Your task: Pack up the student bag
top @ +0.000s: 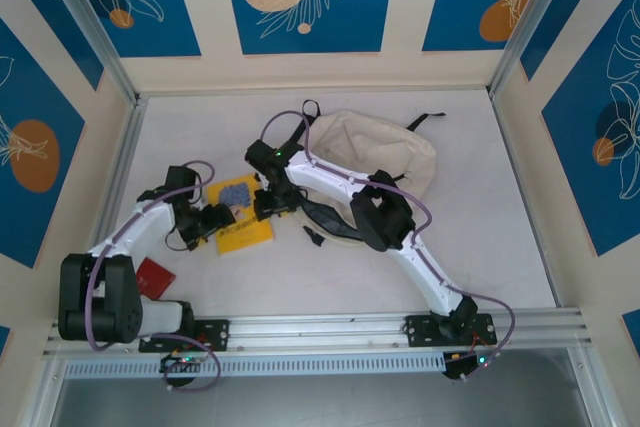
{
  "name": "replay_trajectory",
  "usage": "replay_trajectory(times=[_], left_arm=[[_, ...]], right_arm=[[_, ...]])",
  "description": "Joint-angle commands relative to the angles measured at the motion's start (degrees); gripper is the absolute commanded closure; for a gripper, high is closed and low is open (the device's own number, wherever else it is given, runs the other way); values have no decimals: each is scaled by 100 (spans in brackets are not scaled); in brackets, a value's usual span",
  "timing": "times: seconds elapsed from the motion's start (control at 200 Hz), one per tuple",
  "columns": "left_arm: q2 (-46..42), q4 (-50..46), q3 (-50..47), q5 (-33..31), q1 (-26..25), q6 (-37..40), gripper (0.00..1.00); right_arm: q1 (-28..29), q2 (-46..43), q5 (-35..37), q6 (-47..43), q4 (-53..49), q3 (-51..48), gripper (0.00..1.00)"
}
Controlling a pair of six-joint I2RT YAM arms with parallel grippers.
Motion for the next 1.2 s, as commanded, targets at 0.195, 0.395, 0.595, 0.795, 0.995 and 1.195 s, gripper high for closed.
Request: replay_trajectory(times=[0.195,0.395,0.595,0.795,0.995,1.195], left_arm=[[284,209,-249,369,90,-80,22],[484,295,-222,654,94,87,29],[567,274,-219,623,94,150,34],[641,531,-245,1206,90,108,38],[287,1079,-272,2222,94,-236,42],[-451,1524,-236,2644,94,-605,42]], right_arm=[[-36,263,-67,-21,-477,115,53],[-40,298,-69,28,-472,-40,56],[-33,293,-144,46,-445,-99,59],[-27,239,-296,30,-423,-231,65],[-71,155,-603,64,-279,-484,68],[-80,52,-887,133,-133,-767,68]])
